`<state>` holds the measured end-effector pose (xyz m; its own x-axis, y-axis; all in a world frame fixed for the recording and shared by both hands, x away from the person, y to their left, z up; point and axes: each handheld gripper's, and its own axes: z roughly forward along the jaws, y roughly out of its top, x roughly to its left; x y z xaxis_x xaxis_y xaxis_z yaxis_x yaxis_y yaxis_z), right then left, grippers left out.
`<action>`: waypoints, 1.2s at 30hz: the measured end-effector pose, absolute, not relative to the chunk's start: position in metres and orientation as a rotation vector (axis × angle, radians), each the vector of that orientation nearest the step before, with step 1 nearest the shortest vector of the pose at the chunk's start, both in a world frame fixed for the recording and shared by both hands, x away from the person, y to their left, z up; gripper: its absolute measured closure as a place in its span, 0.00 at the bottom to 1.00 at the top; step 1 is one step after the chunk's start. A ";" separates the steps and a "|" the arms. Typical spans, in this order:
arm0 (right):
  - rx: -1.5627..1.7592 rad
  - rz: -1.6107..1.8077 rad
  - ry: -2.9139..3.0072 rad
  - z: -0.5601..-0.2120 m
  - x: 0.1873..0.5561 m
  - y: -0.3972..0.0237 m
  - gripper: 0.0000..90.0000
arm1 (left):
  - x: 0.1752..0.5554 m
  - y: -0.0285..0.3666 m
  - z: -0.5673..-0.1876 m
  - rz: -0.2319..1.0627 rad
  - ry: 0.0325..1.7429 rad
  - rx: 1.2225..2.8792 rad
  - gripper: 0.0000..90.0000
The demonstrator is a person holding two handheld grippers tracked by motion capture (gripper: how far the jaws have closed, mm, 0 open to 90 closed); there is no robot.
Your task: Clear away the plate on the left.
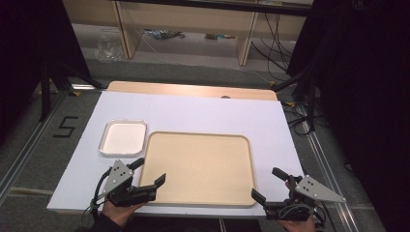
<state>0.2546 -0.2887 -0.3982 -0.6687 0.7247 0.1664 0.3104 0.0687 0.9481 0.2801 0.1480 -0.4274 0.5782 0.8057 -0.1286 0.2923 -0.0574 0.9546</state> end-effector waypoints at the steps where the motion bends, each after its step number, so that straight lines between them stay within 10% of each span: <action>1: 1.030 1.628 2.003 -0.398 0.255 -0.289 0.00 | 0.280 0.149 -0.427 0.541 0.936 1.630 0.15; 36: 1.005 1.607 1.996 -0.399 0.257 -0.291 0.00 | 0.316 0.182 -0.427 0.584 1.087 1.621 0.16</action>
<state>0.2567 -0.2906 -0.3988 -0.6686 0.7312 0.1355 0.2882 0.0868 0.9536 0.3164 0.1821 -0.4272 0.4678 0.8717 -0.1461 0.3595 -0.0367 0.9324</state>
